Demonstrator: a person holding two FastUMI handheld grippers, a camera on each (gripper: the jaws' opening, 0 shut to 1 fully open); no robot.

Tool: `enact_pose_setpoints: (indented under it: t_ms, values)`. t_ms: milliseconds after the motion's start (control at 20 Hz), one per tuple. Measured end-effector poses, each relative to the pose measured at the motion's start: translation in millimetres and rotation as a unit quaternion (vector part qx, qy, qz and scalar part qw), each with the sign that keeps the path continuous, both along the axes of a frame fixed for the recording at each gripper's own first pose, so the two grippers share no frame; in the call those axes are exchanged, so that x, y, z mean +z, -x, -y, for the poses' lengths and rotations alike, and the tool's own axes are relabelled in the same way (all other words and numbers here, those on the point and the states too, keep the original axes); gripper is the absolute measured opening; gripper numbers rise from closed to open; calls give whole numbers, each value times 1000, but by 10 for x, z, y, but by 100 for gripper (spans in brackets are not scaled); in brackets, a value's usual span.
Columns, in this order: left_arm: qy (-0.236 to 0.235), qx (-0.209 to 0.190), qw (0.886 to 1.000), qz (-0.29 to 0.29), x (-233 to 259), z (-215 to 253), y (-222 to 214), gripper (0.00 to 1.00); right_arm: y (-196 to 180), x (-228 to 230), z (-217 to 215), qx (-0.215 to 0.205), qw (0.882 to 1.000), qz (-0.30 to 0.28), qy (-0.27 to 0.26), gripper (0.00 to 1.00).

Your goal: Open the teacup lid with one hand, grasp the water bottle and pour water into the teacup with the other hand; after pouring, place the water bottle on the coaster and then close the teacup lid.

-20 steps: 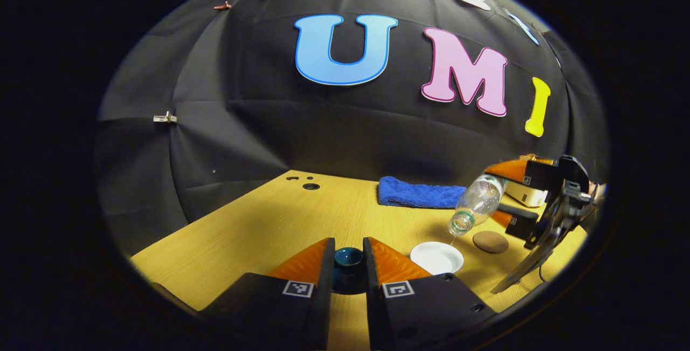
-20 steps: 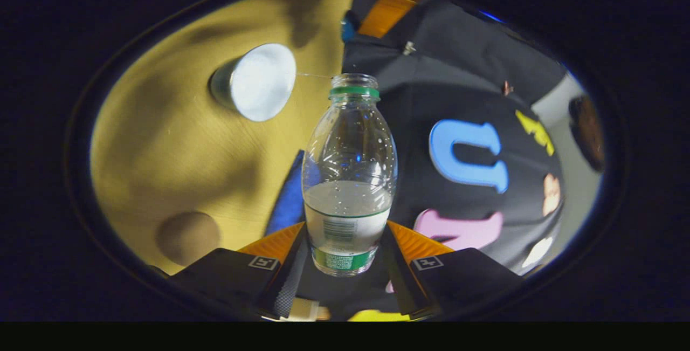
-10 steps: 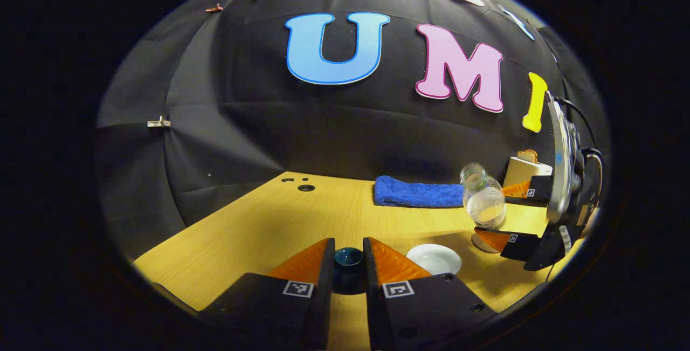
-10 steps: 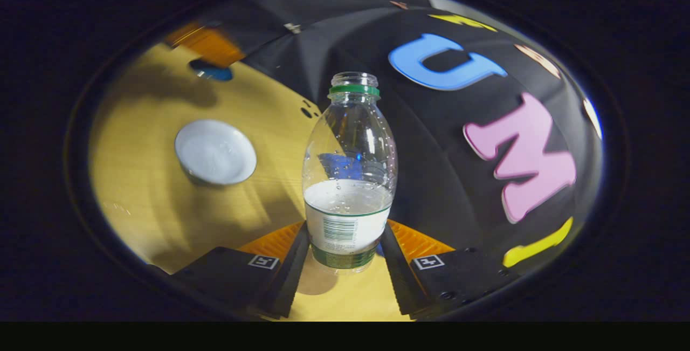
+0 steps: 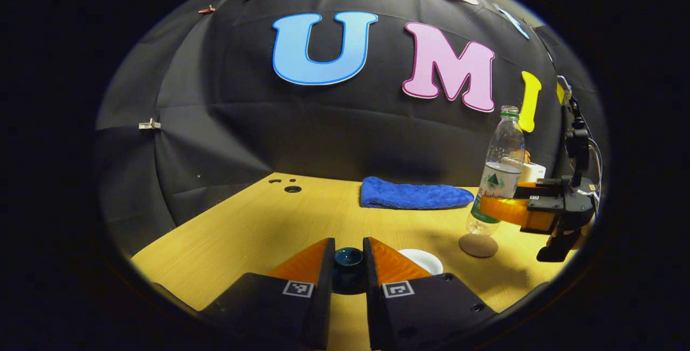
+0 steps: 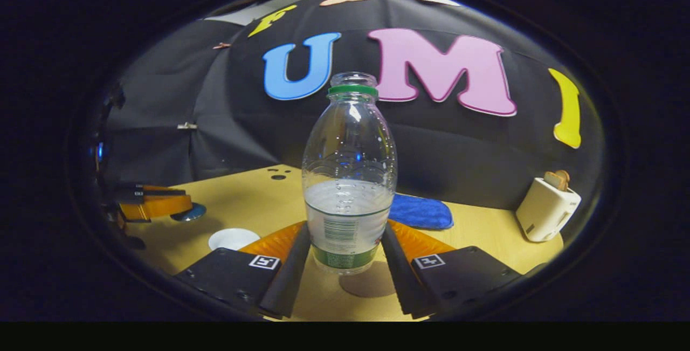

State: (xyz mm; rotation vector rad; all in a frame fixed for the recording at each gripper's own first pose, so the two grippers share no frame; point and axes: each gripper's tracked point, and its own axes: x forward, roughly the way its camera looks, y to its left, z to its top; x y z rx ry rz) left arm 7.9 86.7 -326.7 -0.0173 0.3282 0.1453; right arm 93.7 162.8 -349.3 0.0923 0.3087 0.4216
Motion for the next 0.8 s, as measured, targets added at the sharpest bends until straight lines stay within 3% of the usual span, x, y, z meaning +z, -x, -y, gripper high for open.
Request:
enact_pose_setpoints:
  t_ms: [250, 450, 750, 800]
  values:
    - [-1, -7, 1000, 0, 1, 116, -30, 29, -24, 30, -11, -23, 1000, 1, -11, 75]
    - [-1, -7, 1000, -3, -24, 147, -38, 32, -7, 30, -38, -39, 999, -13, -20, 75]
    - [0, -7, 1000, -6, -72, 194, -58, 32, 66, 15, -43, -38, 998, -44, -17, 78]
    - [1, -7, 1000, -7, -79, 208, -60, 29, 61, -15, -65, -35, 998, -47, -17, 78]
